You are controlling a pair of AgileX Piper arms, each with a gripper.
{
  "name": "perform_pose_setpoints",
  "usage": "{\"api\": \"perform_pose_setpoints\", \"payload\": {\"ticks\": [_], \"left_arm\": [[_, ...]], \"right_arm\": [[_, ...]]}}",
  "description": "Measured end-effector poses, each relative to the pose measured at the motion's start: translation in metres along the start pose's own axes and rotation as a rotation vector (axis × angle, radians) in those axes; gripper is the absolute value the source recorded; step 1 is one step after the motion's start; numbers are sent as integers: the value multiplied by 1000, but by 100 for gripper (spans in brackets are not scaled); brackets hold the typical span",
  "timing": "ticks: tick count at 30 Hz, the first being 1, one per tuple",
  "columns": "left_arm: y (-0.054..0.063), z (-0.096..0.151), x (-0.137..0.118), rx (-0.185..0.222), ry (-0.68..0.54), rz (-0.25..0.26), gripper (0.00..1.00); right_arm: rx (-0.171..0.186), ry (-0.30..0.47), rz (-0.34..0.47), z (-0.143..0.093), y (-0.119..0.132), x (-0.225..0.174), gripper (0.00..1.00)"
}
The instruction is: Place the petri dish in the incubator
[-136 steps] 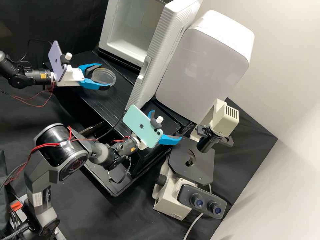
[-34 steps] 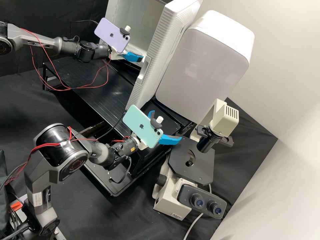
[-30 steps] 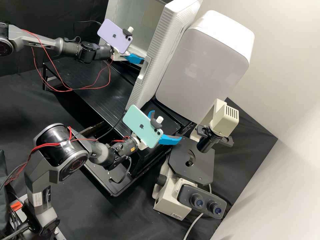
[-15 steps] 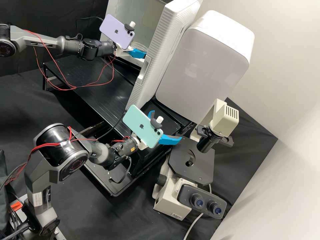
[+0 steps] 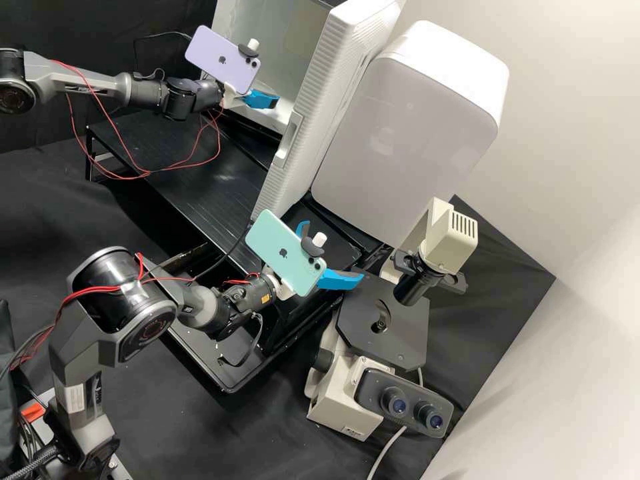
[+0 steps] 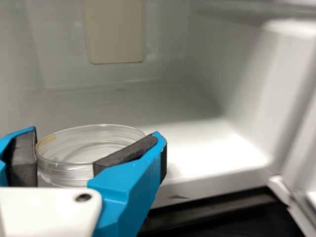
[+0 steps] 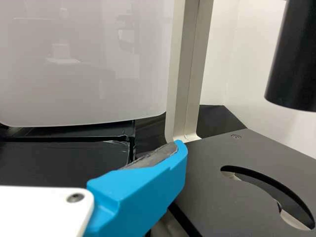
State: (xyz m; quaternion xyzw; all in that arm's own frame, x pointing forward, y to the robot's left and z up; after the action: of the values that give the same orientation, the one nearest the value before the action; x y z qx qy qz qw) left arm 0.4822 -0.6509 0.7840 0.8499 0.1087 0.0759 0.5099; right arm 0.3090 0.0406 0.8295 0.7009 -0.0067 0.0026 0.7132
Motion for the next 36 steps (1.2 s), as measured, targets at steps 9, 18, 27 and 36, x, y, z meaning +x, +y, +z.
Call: {"api": "perform_pose_setpoints", "payload": {"ticks": [9,18,27,36], "left_arm": [[-15,10,-2,15,61,4,0],[-22,27,-12,21,-3,-12,0],[-30,38,-14,29,-80,-37,0],[-32,36,-10,43,-76,-31,0]], "right_arm": [[0,0,0,0,0,0,100],[0,0,0,0,0,0,100],[0,0,0,0,0,0,100],[0,0,0,0,0,0,100]]}}
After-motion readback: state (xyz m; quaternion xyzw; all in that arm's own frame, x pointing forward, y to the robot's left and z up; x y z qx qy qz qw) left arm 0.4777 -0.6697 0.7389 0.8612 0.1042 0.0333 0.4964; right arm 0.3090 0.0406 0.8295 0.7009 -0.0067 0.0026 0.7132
